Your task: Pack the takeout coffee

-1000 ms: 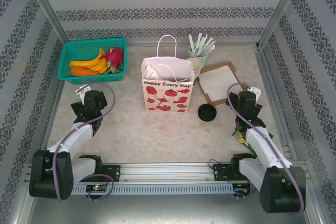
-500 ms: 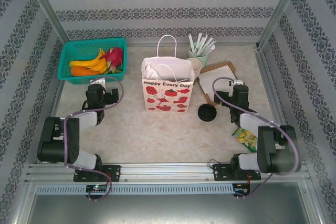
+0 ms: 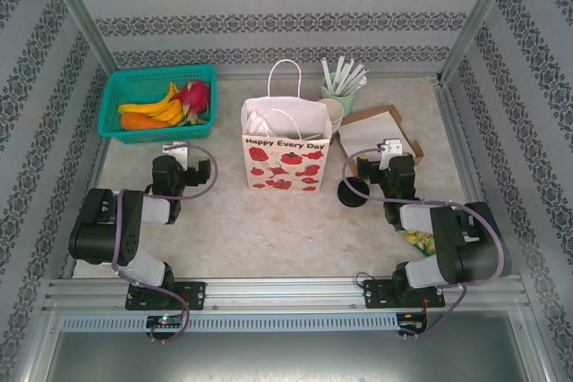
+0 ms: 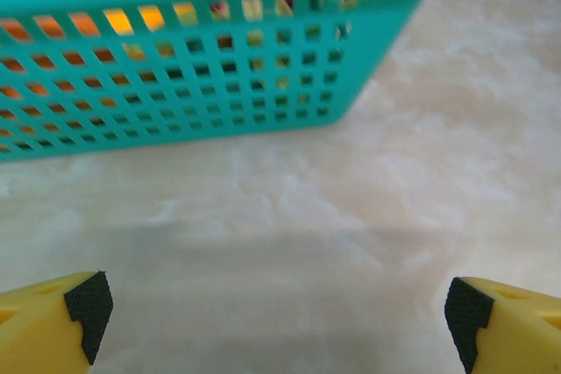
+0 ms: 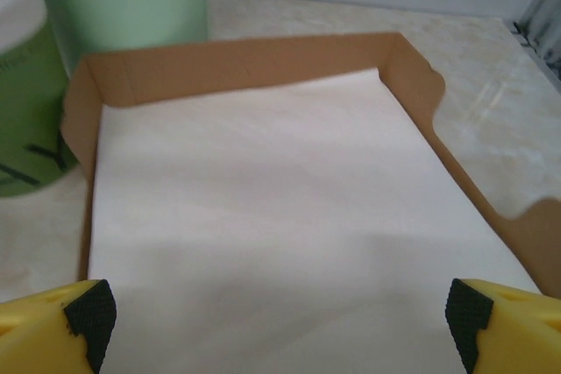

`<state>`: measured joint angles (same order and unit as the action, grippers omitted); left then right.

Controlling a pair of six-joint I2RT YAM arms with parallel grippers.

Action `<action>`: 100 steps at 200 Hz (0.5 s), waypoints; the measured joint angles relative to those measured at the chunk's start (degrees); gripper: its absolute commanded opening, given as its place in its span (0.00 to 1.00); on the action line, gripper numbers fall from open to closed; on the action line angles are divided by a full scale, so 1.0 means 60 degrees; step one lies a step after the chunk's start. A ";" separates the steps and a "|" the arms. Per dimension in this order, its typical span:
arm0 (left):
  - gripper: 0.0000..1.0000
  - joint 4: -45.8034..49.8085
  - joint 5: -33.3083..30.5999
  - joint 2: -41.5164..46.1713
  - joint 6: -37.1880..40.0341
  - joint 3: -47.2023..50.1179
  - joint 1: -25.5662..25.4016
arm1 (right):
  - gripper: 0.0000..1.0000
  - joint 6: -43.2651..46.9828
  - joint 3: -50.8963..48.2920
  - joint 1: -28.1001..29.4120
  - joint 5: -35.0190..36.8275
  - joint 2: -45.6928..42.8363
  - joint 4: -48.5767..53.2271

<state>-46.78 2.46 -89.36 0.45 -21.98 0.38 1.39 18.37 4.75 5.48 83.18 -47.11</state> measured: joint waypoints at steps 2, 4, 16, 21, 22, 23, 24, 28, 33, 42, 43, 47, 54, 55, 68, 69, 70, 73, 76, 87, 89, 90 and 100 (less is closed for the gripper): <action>1.00 -0.0007 -0.0044 -0.0004 -0.0011 -0.0015 0.0000 | 0.98 -0.0011 0.0000 -0.0022 0.0029 0.0073 -0.0117; 1.00 -0.0018 -0.0109 -0.0004 -0.0015 -0.0033 0.0000 | 0.98 -0.0025 0.0011 -0.0036 0.0069 0.0160 -0.0208; 1.00 -0.0117 -0.0619 -0.0004 -0.0138 -0.0062 -0.0040 | 0.98 -0.0204 0.0189 -0.0222 0.0171 0.0525 -0.0248; 1.00 -0.0120 -0.0827 -0.0004 -0.0182 -0.0058 -0.0062 | 0.98 -0.0266 0.0248 -0.0321 0.0208 0.0583 -0.0193; 1.00 -0.0120 -0.0845 -0.0004 -0.0189 -0.0058 -0.0069 | 0.98 -0.0273 0.0255 -0.0335 0.0219 0.0586 -0.0189; 1.00 -0.0120 -0.0900 -0.0004 -0.0193 -0.0058 -0.0073 | 0.98 -0.0277 0.0262 -0.0350 0.0222 0.0586 -0.0189; 1.00 -0.0120 -0.0922 0.0000 -0.0193 -0.0058 -0.0076 | 0.98 -0.0277 0.0270 -0.0368 0.0229 0.0586 -0.0189; 1.00 -0.0124 -0.1049 -0.0004 -0.0229 -0.0058 -0.0102 | 0.98 -0.0328 0.0280 -0.0408 0.0270 0.0586 -0.0248; 1.00 -0.0124 -0.1198 -0.0004 -0.0266 -0.0058 -0.0124 | 0.98 -0.0361 0.0299 -0.0452 0.0342 0.0583 -0.0302; 1.00 -0.0131 -0.1366 -0.0004 -0.0317 -0.0058 -0.0142 | 0.98 -0.0441 0.0361 -0.0506 0.0408 0.0583 -0.0324; 1.00 -0.0135 -0.1399 -0.0004 -0.0328 -0.0058 -0.0146 | 0.98 -0.0455 0.0372 -0.0506 0.0408 0.0583 -0.0321; 1.00 -0.0135 -0.1468 -0.0004 -0.0331 -0.0058 -0.0153 | 0.98 -0.0459 0.0382 -0.0506 0.0423 0.0583 -0.0346; 1.00 -0.0138 -0.1566 0.0000 -0.0364 -0.0058 -0.0157 | 0.98 -0.0492 0.0404 -0.0506 0.0444 0.0579 -0.0401; 1.00 -0.0138 -0.1577 -0.0004 -0.0364 -0.0058 -0.0160 | 0.98 -0.0492 0.0404 -0.0506 0.0441 0.0583 -0.0404; 1.00 -0.0146 -0.1712 -0.0004 -0.0375 -0.0058 -0.0182 | 0.98 -0.0492 0.0423 -0.0514 0.0335 0.0579 -0.0412; 1.00 -0.0146 -0.1719 -0.0004 -0.0375 -0.0058 -0.0182 | 0.98 -0.0495 0.0423 -0.0517 0.0324 0.0579 -0.0412; 1.00 -0.0146 -0.1719 -0.0004 -0.0375 -0.0058 -0.0182 | 0.98 -0.0495 0.0423 -0.0525 0.0295 0.0579 -0.0412; 1.00 -0.0146 -0.1727 0.0000 -0.0375 -0.0058 -0.0182 | 0.98 -0.0484 0.0423 -0.0539 0.0157 0.0579 -0.0404; 1.00 -0.0146 -0.1741 -0.0004 -0.0375 -0.0058 -0.0182 | 0.98 -0.0470 0.0430 -0.0583 -0.0022 0.0579 -0.0397; 1.00 -0.0146 -0.1738 0.0000 -0.0372 -0.0058 -0.0182 | 0.98 -0.0452 0.0437 -0.0758 -0.0652 0.0579 -0.0397; 1.00 -0.0146 -0.1738 -0.0004 -0.0368 -0.0058 -0.0182 | 0.98 -0.0452 0.0437 -0.0798 -0.0776 0.0579 -0.0404; 1.00 -0.0146 -0.1738 -0.0004 -0.0368 -0.0058 -0.0182 | 0.98 -0.0448 0.0437 -0.0809 -0.0809 0.0579 -0.0404; 1.00 -0.0142 -0.1665 -0.0004 -0.0364 -0.0058 -0.0186 | 0.98 -0.0448 0.0441 -0.0947 -0.1162 0.0579 -0.0404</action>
<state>-47.64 -7.53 -89.38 -1.74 -22.33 -0.73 -1.30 21.02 -0.93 -1.50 86.65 -49.54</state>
